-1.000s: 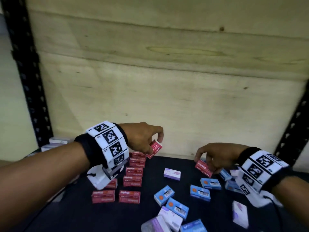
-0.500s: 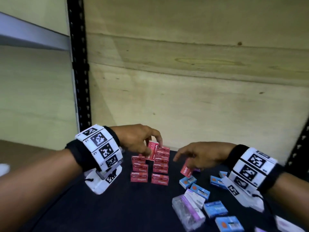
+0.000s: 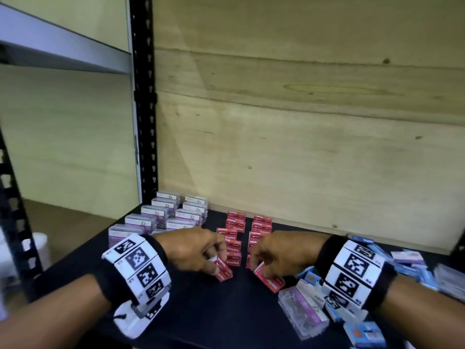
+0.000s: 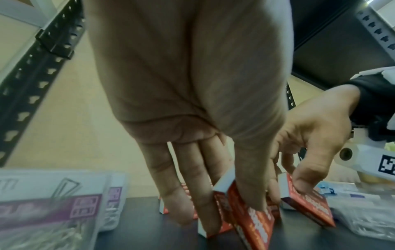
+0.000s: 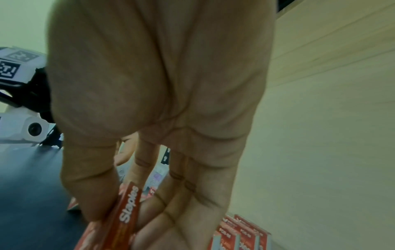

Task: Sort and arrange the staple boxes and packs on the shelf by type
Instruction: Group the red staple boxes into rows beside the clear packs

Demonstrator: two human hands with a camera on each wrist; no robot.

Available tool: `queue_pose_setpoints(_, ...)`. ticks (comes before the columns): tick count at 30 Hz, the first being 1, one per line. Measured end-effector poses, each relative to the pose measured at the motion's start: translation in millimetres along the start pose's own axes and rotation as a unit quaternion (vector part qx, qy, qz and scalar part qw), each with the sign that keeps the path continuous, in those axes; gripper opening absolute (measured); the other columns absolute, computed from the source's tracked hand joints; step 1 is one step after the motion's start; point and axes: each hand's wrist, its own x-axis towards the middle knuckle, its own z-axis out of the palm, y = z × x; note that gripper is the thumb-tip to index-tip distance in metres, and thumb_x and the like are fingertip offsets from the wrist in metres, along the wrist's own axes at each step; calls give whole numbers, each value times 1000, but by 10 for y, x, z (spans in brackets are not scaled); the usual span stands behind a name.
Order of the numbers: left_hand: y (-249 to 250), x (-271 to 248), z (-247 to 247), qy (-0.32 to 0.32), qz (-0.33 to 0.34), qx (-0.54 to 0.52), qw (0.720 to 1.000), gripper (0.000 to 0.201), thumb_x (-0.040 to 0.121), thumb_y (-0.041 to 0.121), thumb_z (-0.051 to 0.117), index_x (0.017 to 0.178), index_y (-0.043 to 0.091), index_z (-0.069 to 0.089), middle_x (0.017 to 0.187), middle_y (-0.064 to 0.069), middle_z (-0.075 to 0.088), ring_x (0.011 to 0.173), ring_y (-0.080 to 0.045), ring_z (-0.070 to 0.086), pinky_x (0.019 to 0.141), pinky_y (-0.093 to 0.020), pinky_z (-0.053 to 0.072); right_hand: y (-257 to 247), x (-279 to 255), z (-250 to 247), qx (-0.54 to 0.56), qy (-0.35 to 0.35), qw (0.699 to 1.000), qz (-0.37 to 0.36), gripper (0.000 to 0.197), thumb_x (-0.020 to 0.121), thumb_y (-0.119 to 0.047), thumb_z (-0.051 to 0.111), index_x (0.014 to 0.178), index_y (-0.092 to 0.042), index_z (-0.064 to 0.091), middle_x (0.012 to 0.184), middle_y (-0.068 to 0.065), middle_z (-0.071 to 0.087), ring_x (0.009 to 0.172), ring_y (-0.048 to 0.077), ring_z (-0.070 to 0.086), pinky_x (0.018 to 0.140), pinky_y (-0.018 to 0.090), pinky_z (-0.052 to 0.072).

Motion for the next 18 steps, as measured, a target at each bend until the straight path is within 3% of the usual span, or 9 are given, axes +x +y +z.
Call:
queue_pose_setpoints(2, -49, -29, 12, 5, -7, -1, 1000, 21, 89, 31, 69, 104, 30, 55, 101, 13, 72, 79, -2, 62, 70, -19, 46, -41, 8, 25, 18, -16, 1000, 6, 24, 97, -28, 59, 120, -29, 62, 91, -6, 68, 81, 24, 73, 66, 24, 52)
queue_pose_setpoints(5, -117, -63, 19, 9, -24, 49, 998, 22, 88, 35, 68, 106, 29, 56, 104, 12, 69, 90, -6, 63, 82, -27, 51, -87, 23, 42, 11, -10, 1000, 0, 26, 98, -25, 58, 124, -25, 62, 79, -13, 56, 68, 17, 68, 55, 16, 46)
queue_pose_setpoints(10, -156, -72, 72, 25, -30, 109, 993, 23, 89, 42, 65, 107, 30, 56, 105, 10, 65, 94, -10, 60, 85, -32, 51, -120, 101, 81, 24, -14, 1000, -7, 24, 96, -26, 62, 120, -25, 61, 103, -2, 71, 64, 13, 67, 58, 20, 47)
queue_pose_setpoints(15, -124, -36, 95, 34, -21, 160, 986, 23, 89, 47, 62, 106, 36, 53, 97, 9, 62, 89, -13, 58, 80, -33, 50, -92, 60, 58, -3, -6, 1000, 8, 27, 92, -35, 66, 115, -22, 61, 100, -1, 72, 83, 23, 70, 66, 29, 51)
queue_pose_setpoints(18, -95, 7, 104, 38, -10, 191, 981, 22, 90, 48, 61, 105, 36, 52, 78, 13, 54, 78, -13, 54, 74, -31, 48, -50, 27, 37, -5, 3, 1000, 15, 19, 90, -32, 68, 104, -20, 67, 97, -1, 74, 84, 21, 70, 67, 30, 55)
